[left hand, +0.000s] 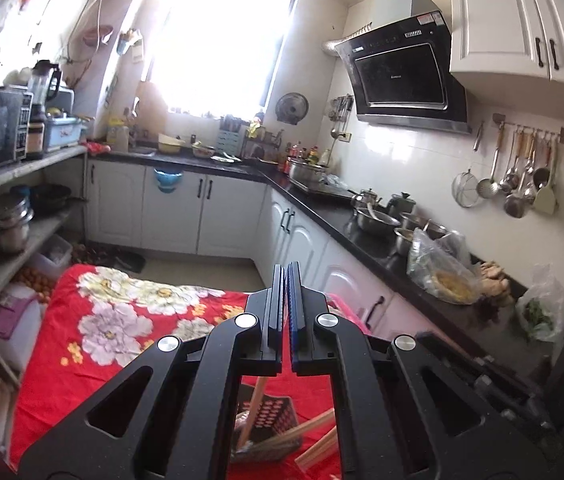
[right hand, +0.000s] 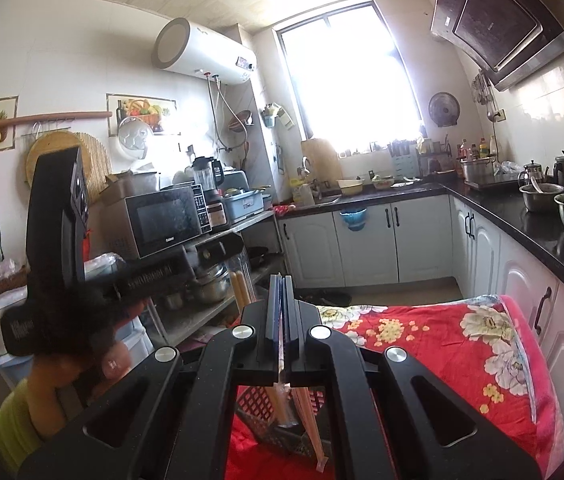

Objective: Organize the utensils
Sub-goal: 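Lower the held chopsticks into the caddy slot with the right gripper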

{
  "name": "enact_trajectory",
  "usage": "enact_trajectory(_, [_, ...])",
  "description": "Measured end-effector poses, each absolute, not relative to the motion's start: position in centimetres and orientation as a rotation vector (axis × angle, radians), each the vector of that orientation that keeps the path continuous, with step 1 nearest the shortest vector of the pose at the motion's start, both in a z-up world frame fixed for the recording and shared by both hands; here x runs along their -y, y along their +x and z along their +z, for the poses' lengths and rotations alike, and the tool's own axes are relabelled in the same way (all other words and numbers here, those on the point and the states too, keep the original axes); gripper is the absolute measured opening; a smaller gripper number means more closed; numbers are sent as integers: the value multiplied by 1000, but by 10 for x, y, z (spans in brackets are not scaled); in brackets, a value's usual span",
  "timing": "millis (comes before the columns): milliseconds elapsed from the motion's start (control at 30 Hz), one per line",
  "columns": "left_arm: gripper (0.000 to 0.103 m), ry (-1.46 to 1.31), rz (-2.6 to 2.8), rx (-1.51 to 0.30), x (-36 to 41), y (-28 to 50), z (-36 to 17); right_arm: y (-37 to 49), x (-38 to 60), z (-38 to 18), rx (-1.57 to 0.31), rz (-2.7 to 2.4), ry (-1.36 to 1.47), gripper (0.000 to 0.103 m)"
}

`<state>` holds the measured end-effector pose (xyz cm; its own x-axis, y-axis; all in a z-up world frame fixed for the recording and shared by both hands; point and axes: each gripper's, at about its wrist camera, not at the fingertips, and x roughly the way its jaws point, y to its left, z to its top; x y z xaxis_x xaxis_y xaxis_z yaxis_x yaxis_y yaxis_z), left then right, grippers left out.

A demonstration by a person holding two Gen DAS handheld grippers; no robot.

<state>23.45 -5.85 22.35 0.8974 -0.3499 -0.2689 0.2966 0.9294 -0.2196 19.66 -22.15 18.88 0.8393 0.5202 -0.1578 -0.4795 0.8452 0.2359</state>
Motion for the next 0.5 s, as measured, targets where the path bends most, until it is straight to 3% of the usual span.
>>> enact_trajectory(500, [0,-124,-265,-330,59,264,188,246,220,179,-234,510,202,2])
